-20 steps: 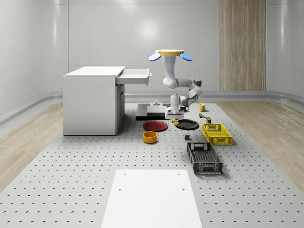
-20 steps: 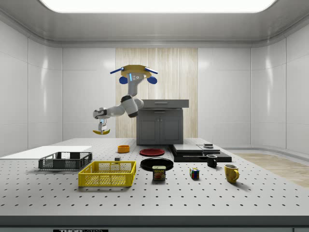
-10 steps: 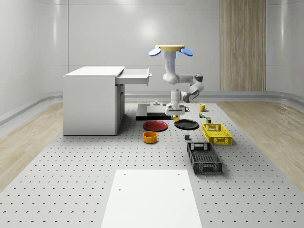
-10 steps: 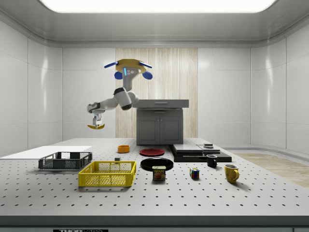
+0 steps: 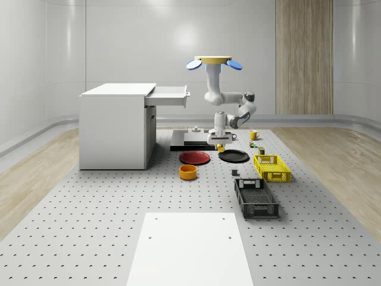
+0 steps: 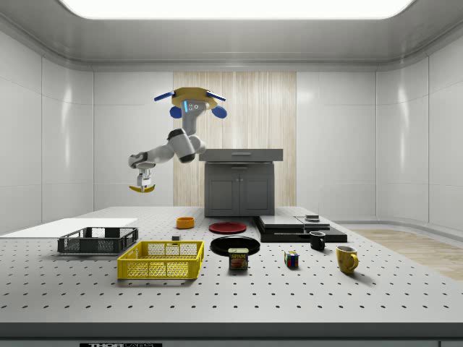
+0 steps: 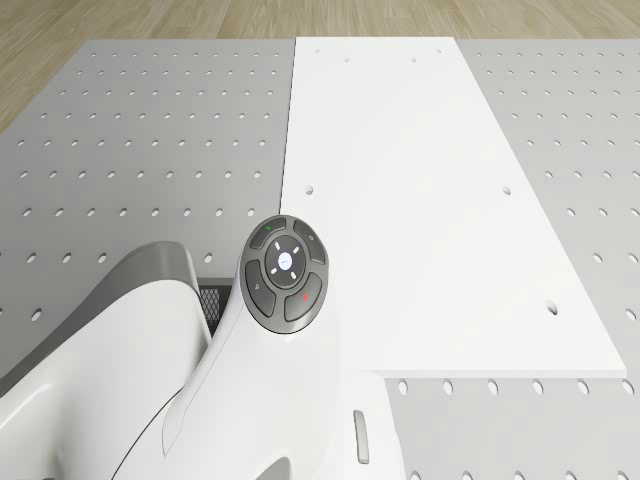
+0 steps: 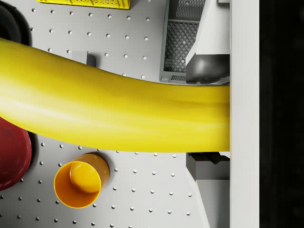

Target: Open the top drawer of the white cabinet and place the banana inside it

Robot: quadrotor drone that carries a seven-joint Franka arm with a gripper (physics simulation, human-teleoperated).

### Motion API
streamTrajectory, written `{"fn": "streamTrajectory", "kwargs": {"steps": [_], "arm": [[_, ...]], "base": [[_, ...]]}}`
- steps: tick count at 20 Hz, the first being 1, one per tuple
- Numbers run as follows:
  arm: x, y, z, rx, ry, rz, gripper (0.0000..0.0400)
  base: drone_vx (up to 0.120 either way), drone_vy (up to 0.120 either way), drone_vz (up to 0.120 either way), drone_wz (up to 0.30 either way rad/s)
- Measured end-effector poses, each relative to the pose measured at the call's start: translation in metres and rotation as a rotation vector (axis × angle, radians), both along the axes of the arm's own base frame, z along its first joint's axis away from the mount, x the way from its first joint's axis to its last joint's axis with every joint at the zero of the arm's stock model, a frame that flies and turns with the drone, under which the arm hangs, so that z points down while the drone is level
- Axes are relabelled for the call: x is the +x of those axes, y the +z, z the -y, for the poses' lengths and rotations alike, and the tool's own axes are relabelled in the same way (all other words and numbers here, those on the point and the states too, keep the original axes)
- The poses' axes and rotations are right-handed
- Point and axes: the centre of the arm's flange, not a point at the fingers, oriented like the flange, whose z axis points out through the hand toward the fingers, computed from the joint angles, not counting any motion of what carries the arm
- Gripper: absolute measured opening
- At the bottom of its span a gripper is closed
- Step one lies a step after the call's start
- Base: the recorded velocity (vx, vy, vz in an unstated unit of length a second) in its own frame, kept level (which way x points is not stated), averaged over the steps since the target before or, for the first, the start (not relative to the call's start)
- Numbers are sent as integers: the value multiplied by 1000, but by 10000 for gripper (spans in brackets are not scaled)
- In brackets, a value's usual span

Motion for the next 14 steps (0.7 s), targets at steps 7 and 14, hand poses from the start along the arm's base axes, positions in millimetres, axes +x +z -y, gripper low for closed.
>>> {"fn": "streamTrajectory", "kwargs": {"steps": [7,14], "arm": [[0,0,0,0,0,0,200],[0,0,0,0,-1,0,200]], "base": [[-46,0,57,0],[-120,0,120,0]]}}
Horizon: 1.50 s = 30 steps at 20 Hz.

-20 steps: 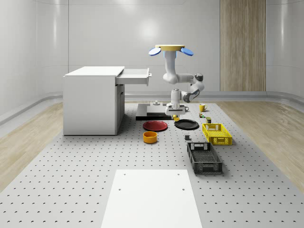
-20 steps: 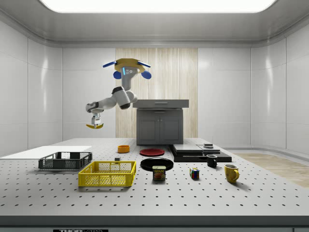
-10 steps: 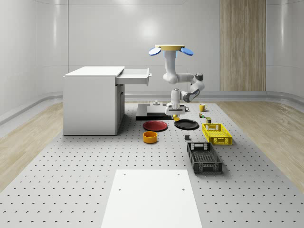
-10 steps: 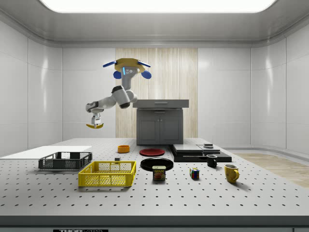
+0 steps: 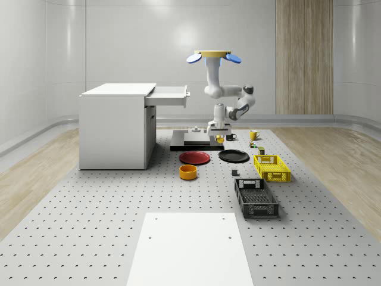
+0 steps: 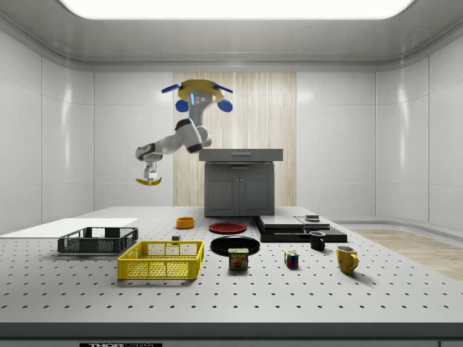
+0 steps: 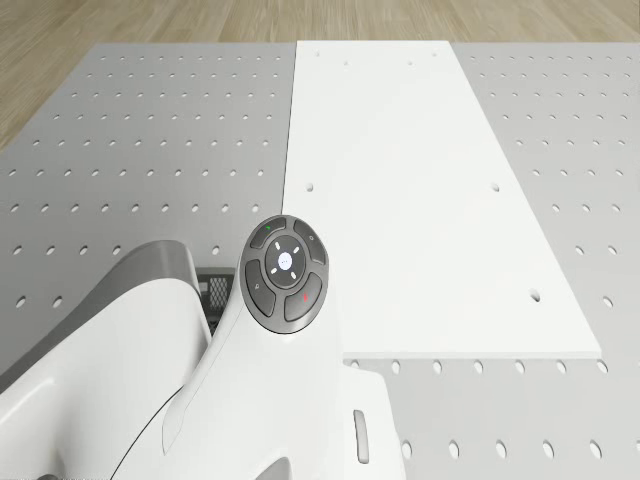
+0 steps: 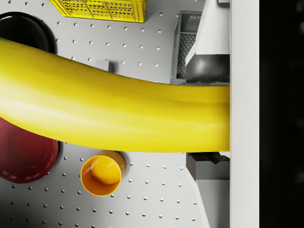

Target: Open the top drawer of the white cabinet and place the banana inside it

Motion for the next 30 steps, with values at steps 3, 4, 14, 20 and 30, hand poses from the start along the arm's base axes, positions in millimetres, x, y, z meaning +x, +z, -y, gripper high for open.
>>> {"fn": "streamTrajectory", "kwargs": {"steps": [3,4,14,20,30], "arm": [[0,0,0,0,0,0,200],[0,0,0,0,0,0,200],[0,0,0,0,-1,0,200],[0,0,0,0,-1,0,200],[0,0,0,0,-1,0,200]], "base": [[-120,0,120,0],[-120,0,120,0],[-120,0,120,0],[-120,0,120,0],[-120,0,120,0]]}}
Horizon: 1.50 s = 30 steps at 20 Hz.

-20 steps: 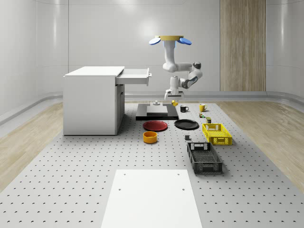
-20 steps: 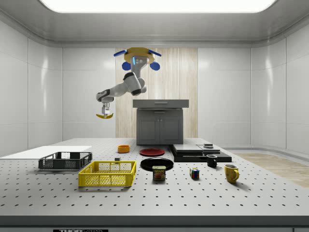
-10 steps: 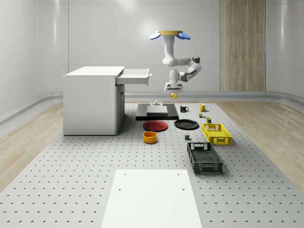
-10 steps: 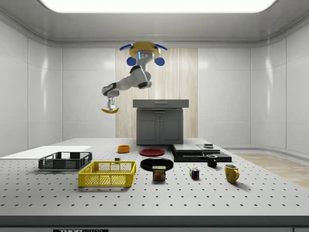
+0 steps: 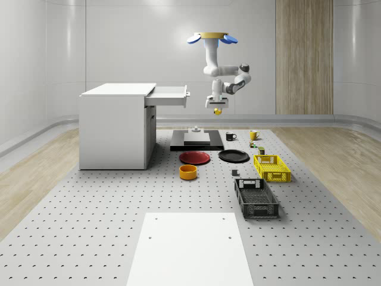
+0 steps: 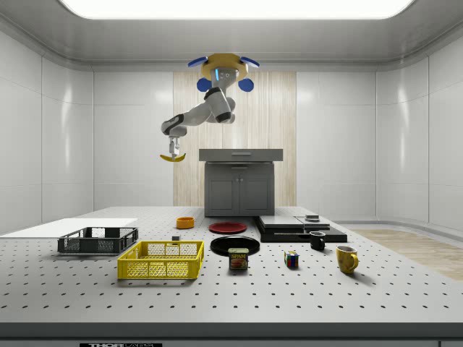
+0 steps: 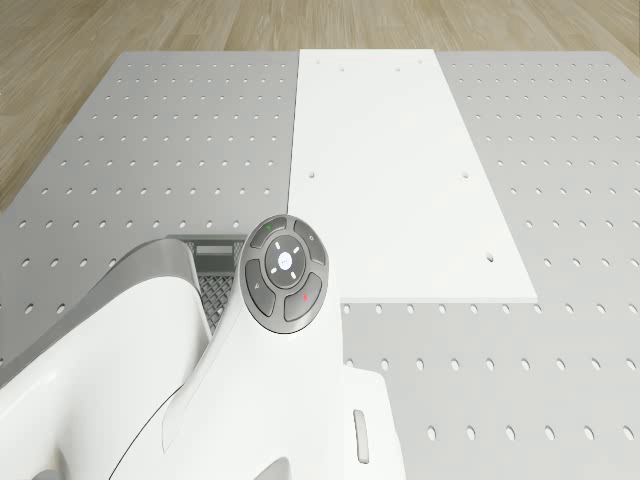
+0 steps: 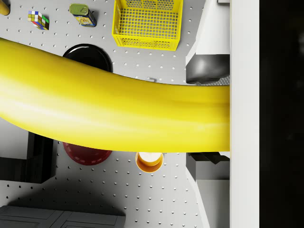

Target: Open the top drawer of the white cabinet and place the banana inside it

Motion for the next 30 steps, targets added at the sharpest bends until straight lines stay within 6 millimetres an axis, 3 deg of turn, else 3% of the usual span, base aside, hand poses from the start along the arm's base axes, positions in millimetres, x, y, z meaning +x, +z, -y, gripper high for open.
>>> {"fn": "streamTrajectory", "kwargs": {"steps": [30], "arm": [[0,0,0,0,-1,0,200]], "base": [[-120,0,120,0]]}}
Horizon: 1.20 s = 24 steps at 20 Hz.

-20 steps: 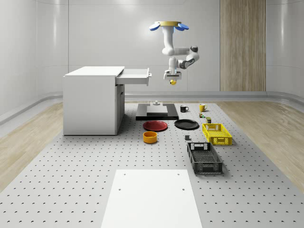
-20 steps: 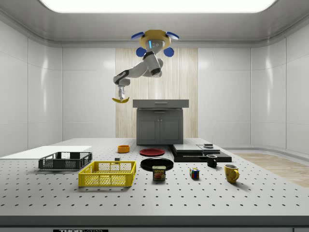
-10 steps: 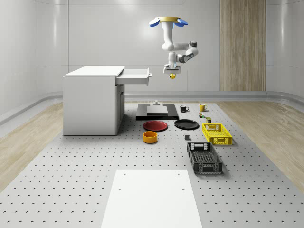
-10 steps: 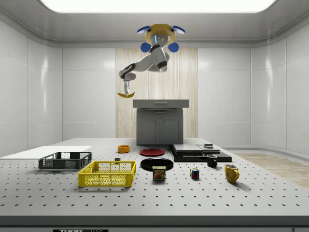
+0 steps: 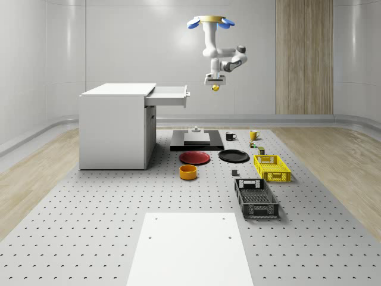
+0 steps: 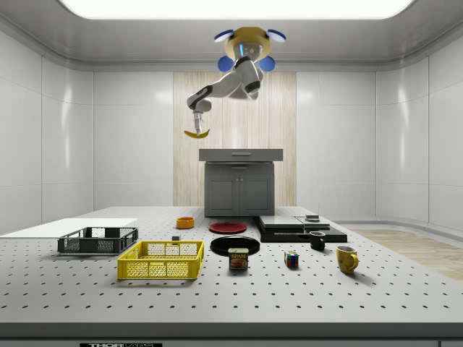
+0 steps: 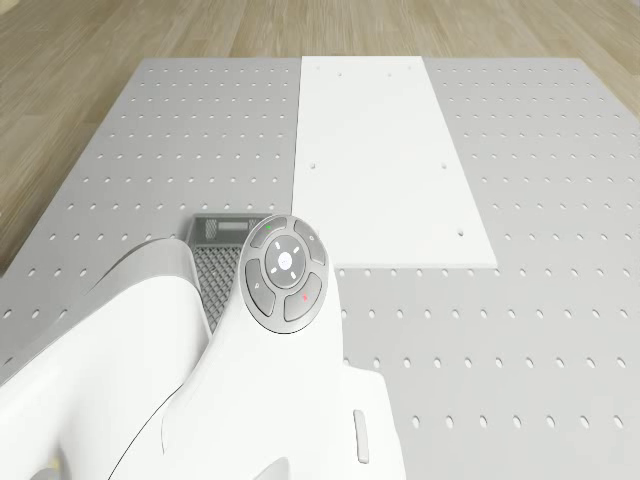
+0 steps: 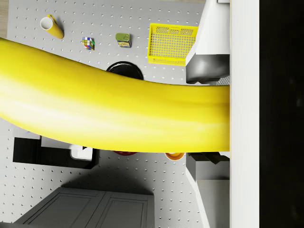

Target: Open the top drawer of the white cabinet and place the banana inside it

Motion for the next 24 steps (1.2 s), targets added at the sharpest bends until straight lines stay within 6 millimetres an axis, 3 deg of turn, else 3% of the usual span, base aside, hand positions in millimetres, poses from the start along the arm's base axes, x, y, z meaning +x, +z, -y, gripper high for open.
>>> {"fn": "streamTrajectory", "kwargs": {"steps": [5,8,24], "arm": [[0,0,0,0,0,0,200],[0,0,0,0,0,0,200],[0,0,0,0,0,0,200]], "base": [[-120,0,120,0],[-120,-120,107,0],[-120,-120,0,0]]}}
